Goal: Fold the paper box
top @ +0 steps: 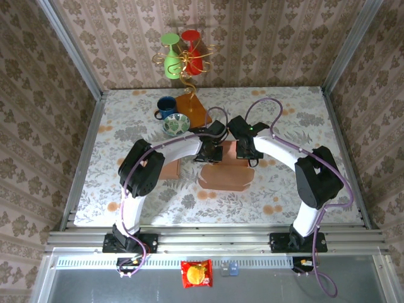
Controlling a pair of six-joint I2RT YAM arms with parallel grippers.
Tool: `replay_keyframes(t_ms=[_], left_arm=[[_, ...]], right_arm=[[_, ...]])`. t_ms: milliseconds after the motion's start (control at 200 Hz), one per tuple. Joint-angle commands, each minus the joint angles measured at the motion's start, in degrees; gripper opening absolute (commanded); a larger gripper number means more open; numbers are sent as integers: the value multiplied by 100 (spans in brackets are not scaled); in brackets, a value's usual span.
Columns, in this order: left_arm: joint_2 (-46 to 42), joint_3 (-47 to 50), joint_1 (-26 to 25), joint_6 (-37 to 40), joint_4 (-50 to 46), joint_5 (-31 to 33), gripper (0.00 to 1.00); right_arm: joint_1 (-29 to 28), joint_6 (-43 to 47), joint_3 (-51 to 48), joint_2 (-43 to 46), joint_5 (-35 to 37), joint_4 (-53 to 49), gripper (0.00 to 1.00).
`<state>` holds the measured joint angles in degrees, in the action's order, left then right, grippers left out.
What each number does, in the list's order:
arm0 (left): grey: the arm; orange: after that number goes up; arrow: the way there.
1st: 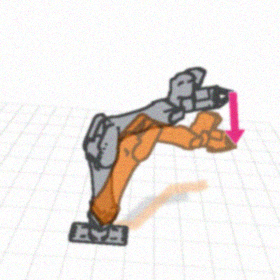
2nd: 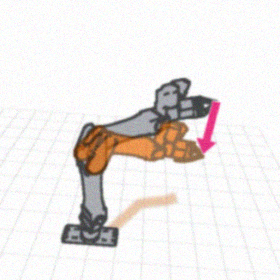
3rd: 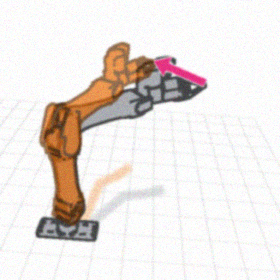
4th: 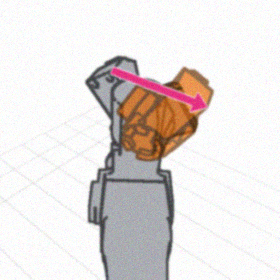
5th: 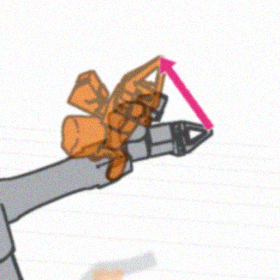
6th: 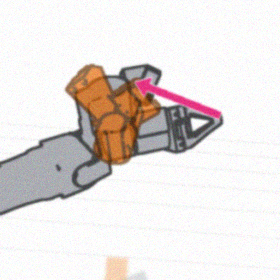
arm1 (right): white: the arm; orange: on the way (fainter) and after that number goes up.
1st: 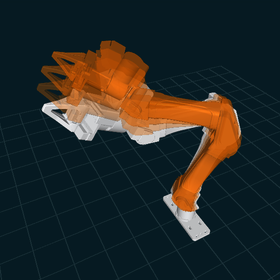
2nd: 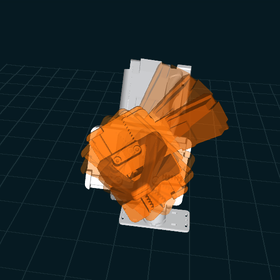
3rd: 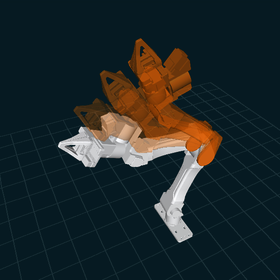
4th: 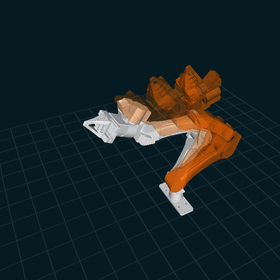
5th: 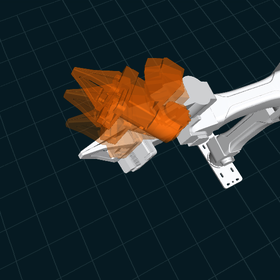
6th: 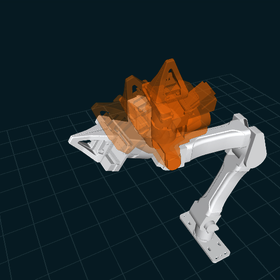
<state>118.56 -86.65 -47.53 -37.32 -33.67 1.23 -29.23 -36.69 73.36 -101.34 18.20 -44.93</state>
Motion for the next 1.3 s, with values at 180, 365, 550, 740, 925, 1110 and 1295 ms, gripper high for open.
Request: replay_keyframes(t_ms=[180,365,550,740,925,1110,1295], left_arm=[[-271,137,-513,395,88,1050,18],[-513,188,-391,490,386,633,34],[-658,407,-211,559,779,109,40],[-791,615,-99,746,1332,-303,39],[-806,596,14,847,1365,-513,38],[-787,518,99,848,1197,-268,39],[-519,196,178,906,1005,-117,37]], right_arm=[[-214,-119,-101,-235,632,-371,0],[-210,-111,-68,-246,631,-394,0],[-206,-117,-72,-245,637,-410,0],[-206,-138,-88,-238,617,-417,0],[-184,-139,-68,-231,637,-447,0],[-179,-119,-63,-214,613,-434,0],[-171,-103,-68,-228,602,-435,0]])
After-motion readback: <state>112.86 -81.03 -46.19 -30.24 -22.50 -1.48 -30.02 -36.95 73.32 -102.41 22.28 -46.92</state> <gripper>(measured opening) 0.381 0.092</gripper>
